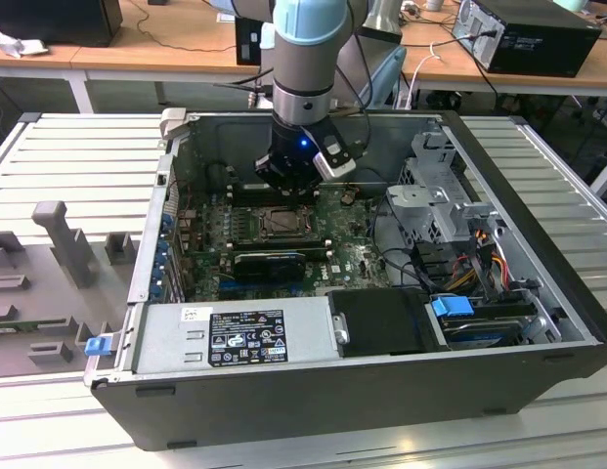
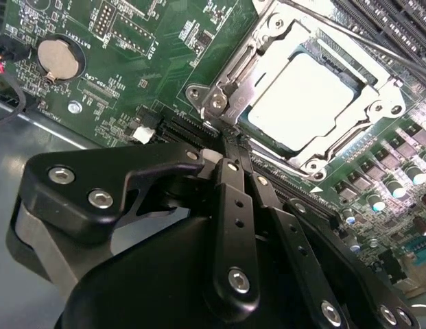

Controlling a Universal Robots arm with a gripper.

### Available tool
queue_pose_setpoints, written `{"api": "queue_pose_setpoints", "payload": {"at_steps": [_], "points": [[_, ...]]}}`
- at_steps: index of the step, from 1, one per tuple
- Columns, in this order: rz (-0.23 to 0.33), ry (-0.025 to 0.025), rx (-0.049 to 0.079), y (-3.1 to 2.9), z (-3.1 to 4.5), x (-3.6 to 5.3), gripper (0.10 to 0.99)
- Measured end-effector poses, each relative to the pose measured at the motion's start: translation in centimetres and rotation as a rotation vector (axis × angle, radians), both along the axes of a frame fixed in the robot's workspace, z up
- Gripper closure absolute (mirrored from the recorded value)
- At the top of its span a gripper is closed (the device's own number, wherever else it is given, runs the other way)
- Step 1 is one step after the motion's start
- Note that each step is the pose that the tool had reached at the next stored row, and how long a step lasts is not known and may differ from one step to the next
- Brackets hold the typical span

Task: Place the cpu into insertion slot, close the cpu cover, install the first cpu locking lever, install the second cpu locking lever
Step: 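Install the first cpu locking lever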

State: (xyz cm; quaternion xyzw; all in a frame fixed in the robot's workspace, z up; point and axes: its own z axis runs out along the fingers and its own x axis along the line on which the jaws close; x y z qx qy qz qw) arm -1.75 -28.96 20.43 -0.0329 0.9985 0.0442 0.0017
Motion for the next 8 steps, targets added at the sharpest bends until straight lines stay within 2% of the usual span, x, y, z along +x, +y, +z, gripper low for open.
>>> {"api": "queue_pose_setpoints", "payload": {"at_steps": [3,8], "points": [[0.000,0.0001,-0.006,-0.01,-0.12,0.01,0.980],[0.000,-0.0001,-0.004,0.01,-0.35,0.04,0.980]]}}
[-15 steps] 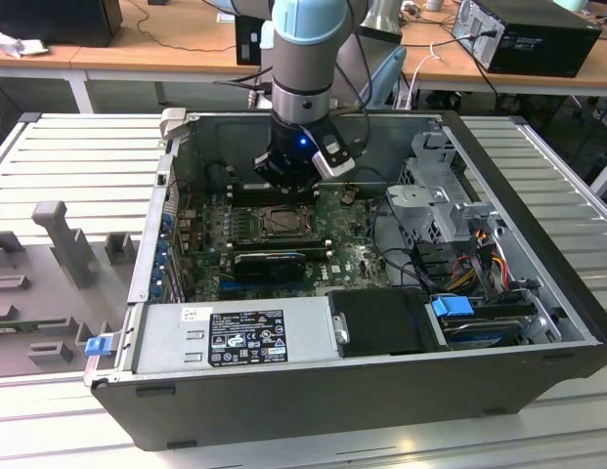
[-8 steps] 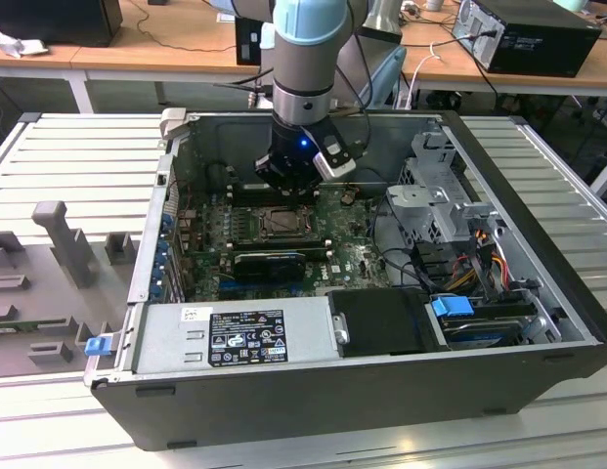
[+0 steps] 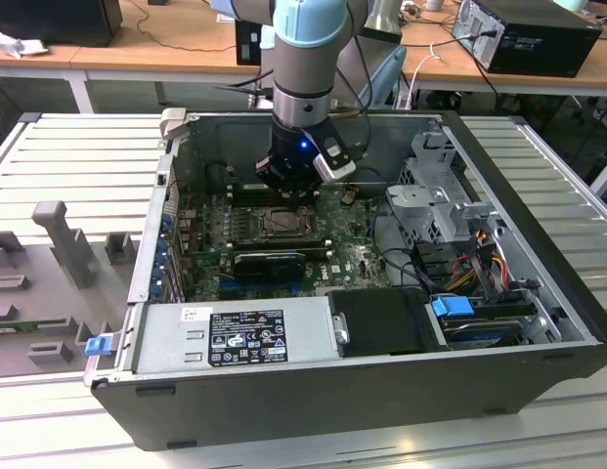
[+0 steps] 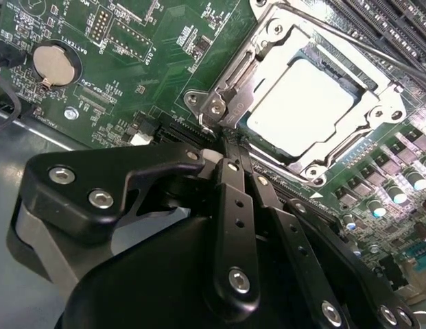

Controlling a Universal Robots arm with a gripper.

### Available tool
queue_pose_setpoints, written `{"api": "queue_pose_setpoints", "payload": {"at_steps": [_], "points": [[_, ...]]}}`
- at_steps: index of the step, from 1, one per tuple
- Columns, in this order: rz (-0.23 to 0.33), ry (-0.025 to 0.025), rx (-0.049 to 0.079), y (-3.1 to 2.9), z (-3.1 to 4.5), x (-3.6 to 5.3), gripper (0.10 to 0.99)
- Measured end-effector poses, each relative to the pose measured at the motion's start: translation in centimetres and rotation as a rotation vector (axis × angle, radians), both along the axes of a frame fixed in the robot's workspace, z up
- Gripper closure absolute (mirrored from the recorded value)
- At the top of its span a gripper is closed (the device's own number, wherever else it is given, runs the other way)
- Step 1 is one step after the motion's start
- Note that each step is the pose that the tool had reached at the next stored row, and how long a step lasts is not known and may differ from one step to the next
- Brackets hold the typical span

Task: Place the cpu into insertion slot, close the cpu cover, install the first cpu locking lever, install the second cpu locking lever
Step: 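Install the first cpu locking lever, then install the second cpu locking lever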

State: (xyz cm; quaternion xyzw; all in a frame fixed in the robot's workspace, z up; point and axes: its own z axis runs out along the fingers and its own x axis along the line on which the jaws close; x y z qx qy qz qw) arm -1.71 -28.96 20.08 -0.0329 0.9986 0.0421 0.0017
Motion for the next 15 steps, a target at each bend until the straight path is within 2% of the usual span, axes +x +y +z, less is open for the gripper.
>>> {"api": "queue_pose_setpoints", "payload": {"at_steps": [3,7,10,11,15], "points": [[0.000,-0.0003,0.001,0.01,0.43,0.01,0.980],[0.000,0.0000,0.000,0.01,2.44,0.00,0.980],[0.000,0.0000,0.000,-0.16,2.57,0.00,0.980],[0.000,0.0001,0.000,-0.46,2.57,0.00,0.980],[0.000,0.0000,0.000,-0.85,2.57,0.01,0.980]]}}
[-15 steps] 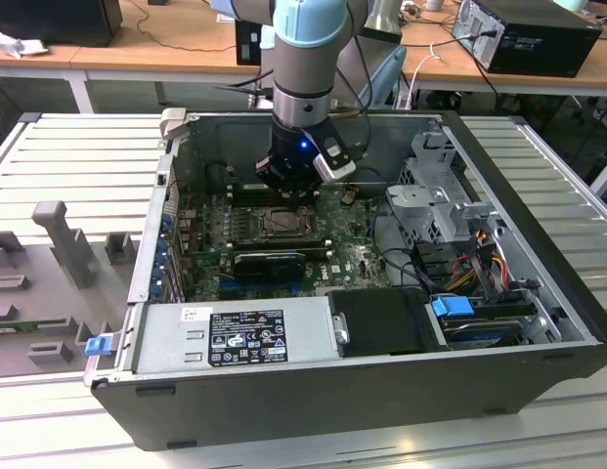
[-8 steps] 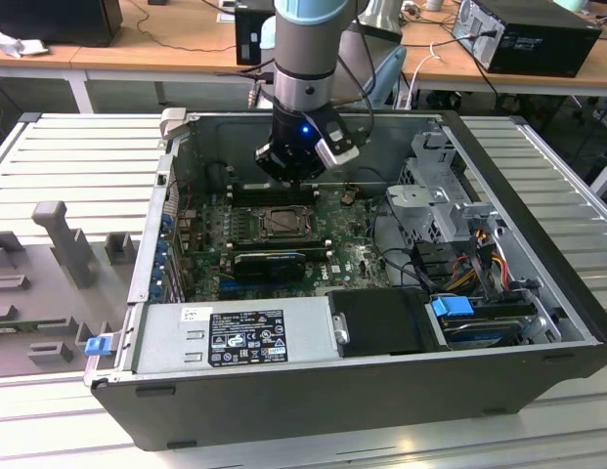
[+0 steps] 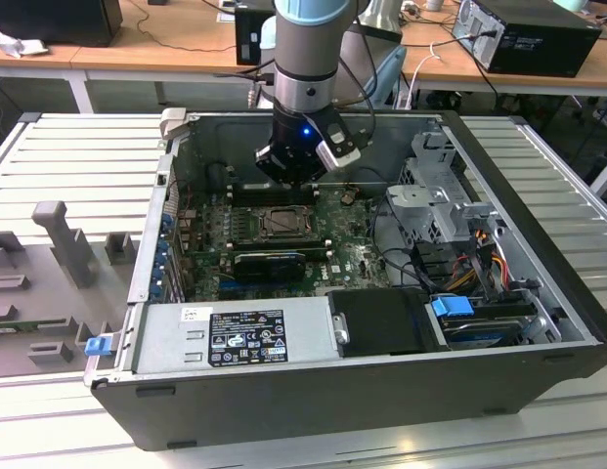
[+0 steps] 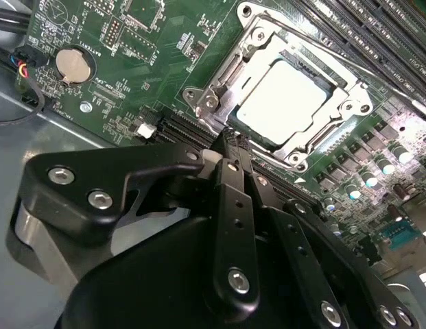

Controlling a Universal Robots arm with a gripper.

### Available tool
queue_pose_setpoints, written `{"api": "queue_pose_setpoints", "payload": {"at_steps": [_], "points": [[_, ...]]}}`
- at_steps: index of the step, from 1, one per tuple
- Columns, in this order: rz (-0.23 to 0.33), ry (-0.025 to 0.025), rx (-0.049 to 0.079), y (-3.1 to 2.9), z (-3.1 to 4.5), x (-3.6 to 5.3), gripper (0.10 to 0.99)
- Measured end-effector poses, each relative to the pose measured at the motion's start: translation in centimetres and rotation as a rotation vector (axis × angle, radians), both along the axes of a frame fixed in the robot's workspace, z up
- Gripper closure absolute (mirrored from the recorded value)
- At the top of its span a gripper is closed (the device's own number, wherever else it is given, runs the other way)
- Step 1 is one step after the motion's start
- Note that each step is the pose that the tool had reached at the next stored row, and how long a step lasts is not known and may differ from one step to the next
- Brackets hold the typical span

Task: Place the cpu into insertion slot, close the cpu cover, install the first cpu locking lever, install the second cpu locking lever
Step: 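Install the second cpu locking lever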

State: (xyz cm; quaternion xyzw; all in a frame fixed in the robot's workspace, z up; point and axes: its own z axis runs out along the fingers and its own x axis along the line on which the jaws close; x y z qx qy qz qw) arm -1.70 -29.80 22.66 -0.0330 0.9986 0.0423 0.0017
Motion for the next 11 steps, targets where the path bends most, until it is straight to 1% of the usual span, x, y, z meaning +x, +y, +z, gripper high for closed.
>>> {"api": "queue_pose_setpoints", "payload": {"at_steps": [3,7,11], "points": [[0.000,0.0000,0.000,-0.17,0.00,0.00,0.980],[0.000,0.0001,0.000,-0.22,0.00,0.00,0.980],[0.000,0.0000,0.000,-0.22,0.32,0.00,0.980]]}}
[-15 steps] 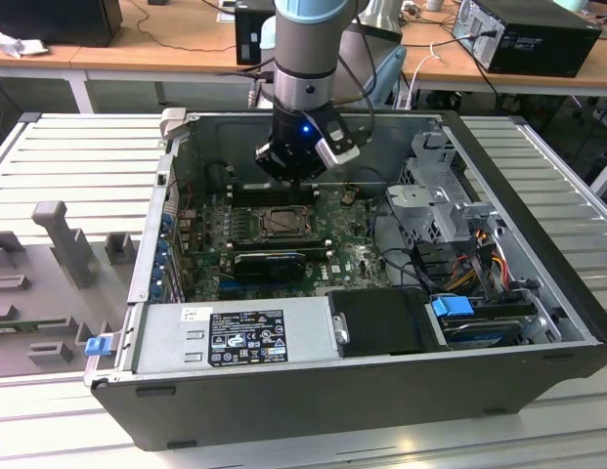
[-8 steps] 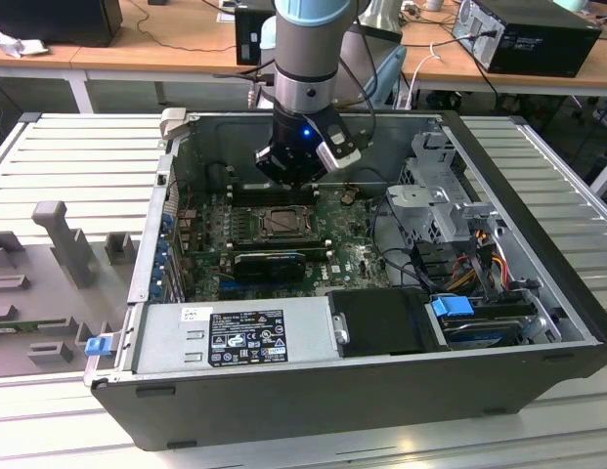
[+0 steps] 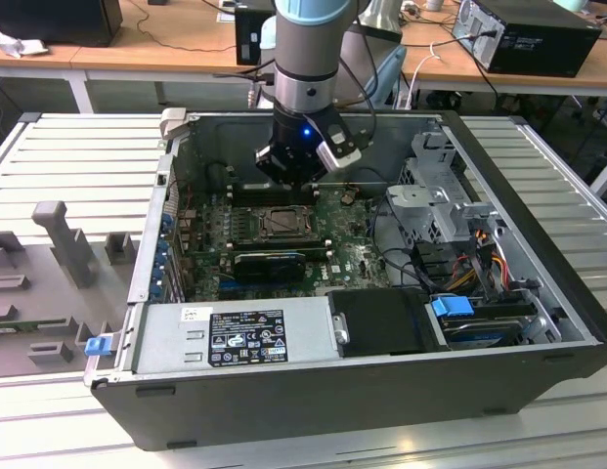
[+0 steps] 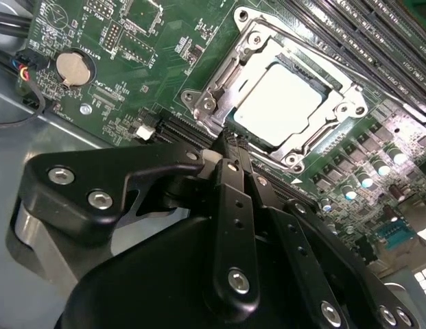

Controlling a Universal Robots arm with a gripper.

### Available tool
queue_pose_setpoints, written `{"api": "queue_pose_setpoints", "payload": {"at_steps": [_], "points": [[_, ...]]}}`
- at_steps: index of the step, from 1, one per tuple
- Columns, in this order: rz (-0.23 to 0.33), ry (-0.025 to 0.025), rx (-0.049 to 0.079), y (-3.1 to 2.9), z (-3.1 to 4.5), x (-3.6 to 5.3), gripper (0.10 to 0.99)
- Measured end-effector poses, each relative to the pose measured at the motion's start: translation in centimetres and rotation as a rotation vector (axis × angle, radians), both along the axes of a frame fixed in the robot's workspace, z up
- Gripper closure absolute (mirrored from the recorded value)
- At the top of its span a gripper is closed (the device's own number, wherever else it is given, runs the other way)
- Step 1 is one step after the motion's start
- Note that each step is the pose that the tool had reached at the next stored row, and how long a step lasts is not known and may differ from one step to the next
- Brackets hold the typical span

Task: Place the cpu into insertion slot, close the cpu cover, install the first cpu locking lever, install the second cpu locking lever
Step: 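Install the second cpu locking lever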

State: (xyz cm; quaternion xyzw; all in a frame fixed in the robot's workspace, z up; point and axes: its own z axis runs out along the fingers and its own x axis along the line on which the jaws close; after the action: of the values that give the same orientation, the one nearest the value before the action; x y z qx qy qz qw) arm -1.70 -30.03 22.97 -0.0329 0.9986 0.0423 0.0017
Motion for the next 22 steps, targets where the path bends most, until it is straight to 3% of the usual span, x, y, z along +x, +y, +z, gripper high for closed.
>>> {"api": "queue_pose_setpoints", "payload": {"at_steps": [22], "points": [[0.000,0.0000,0.000,-0.78,0.21,0.00,0.980]]}}
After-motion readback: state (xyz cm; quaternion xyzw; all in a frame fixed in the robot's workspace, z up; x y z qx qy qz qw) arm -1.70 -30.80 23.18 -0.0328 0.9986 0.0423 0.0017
